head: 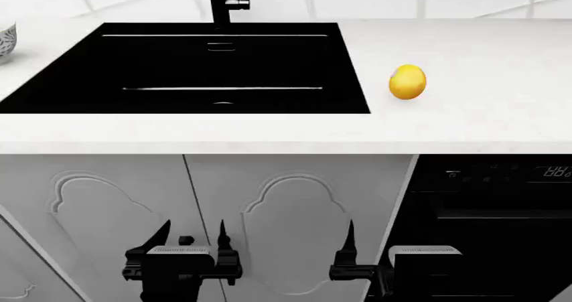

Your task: There is a mixed pile of frozen fruits and vegetables on the counter. Locate all the frozen vegetables and place the items in a bowl on the counter. Take all the frozen fruits and defrost them in a running sink.

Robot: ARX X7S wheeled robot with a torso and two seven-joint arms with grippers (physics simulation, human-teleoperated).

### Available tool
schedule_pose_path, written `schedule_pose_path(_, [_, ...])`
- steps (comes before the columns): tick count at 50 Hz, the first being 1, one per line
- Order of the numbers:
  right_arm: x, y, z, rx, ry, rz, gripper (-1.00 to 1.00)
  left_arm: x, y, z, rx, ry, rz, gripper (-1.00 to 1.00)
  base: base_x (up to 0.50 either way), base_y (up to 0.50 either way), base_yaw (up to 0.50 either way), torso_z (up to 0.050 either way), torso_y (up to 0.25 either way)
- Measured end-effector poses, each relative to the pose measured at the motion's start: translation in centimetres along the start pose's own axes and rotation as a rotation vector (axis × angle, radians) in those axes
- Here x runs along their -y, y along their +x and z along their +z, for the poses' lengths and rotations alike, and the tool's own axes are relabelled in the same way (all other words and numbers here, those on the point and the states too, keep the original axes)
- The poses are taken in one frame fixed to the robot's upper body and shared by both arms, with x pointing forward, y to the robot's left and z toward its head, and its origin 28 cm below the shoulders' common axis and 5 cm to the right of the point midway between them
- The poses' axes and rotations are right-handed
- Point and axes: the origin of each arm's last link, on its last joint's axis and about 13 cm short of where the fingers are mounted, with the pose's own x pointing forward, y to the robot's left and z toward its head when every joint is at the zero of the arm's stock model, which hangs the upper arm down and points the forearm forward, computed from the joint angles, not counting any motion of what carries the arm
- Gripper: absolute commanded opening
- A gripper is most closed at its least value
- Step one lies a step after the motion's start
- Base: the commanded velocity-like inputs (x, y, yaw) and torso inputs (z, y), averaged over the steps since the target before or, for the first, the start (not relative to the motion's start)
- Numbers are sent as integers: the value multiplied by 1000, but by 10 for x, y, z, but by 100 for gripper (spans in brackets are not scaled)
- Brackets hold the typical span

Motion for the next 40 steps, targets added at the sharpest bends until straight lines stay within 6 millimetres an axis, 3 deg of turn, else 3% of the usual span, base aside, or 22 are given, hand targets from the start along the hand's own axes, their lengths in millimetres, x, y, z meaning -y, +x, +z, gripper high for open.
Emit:
schedule_pose_path(19, [-1, 0, 1, 10, 6, 4, 100, 0, 1, 0, -1, -12, -8, 100, 0, 0, 0, 0, 0])
schedule_pose_path(40, [-1, 0, 1, 8, 8, 6, 100, 0, 1, 1, -3, -28, -9, 100, 0, -491, 0, 0, 0])
